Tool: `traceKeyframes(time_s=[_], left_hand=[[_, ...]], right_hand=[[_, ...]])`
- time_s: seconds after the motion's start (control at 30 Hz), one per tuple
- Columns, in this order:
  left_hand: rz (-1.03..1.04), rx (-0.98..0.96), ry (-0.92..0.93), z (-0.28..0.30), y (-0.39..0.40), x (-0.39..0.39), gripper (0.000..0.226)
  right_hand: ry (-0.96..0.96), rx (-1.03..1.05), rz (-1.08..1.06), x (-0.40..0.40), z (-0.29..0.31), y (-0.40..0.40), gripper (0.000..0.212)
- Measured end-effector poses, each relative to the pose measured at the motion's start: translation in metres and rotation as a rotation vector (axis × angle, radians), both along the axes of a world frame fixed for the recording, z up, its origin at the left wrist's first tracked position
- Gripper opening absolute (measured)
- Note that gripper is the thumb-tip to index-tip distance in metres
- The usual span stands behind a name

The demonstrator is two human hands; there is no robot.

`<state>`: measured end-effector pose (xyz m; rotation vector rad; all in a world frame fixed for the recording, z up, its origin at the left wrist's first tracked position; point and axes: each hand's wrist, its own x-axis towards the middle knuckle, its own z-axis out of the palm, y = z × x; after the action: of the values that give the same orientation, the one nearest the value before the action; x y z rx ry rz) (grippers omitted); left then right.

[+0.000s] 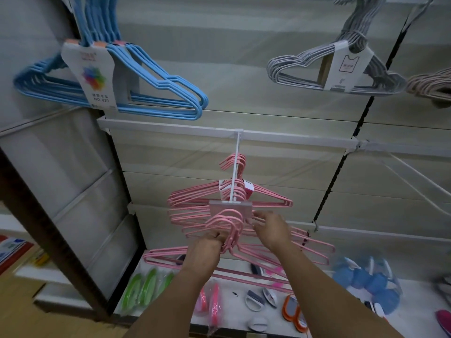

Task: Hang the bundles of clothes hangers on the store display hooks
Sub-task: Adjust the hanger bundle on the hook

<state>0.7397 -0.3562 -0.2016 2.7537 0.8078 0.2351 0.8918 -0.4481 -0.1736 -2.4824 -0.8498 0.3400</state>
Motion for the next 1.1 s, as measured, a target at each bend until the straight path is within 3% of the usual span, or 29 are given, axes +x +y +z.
traceKeyframes(time_s=[0.1, 0.2, 0.3, 0.43, 0.5, 0.57, 0.77, 0.9, 1.1], left_hand=[[-0.053, 0.042, 0.082, -0.002, -0.007, 0.009, 0.046], [-0.061, 0.026, 0.081, -0.007, -0.013, 0.017, 0.041], [-0.027, -0.053, 0.071, -0.009, -0.014, 0.021, 0.036], [-0.036, -0.093, 0.013, -0.007, -0.013, 0.022, 0.041], [-0.042, -0.065, 0.041, -0.008, -0.013, 0.02, 0.039], [-0.037, -0.024, 0.06, -0.009, -0.012, 0.019, 0.036], [-0.067, -0.051, 0.072, -0.008, -0.01, 0.018, 0.032], [-0.143, -0.068, 0.054, -0.008, -0.015, 0.019, 0.029], [-0.251, 0.041, 0.123, -0.005, -0.026, 0.02, 0.058]], right_hand=[[-0.25, 0.176, -0.068, -0.013, 0.003, -0.013, 0.025], [-0.207, 0.369, -0.026, -0.032, 0.004, -0.02, 0.025], [-0.144, 0.353, 0.013, -0.035, 0.002, -0.024, 0.022], [0.572, 0.307, 0.074, -0.033, 0.017, -0.025, 0.032], [0.687, 0.145, 0.209, -0.024, 0.019, -0.029, 0.03], [0.699, 0.056, 0.292, -0.018, 0.017, -0.035, 0.022], [0.6, 0.193, 0.247, -0.017, 0.004, -0.036, 0.012], [0.606, 0.212, 0.236, -0.016, 0.002, -0.044, 0.03], [0.669, 0.186, 0.216, -0.004, 0.004, -0.068, 0.026]])
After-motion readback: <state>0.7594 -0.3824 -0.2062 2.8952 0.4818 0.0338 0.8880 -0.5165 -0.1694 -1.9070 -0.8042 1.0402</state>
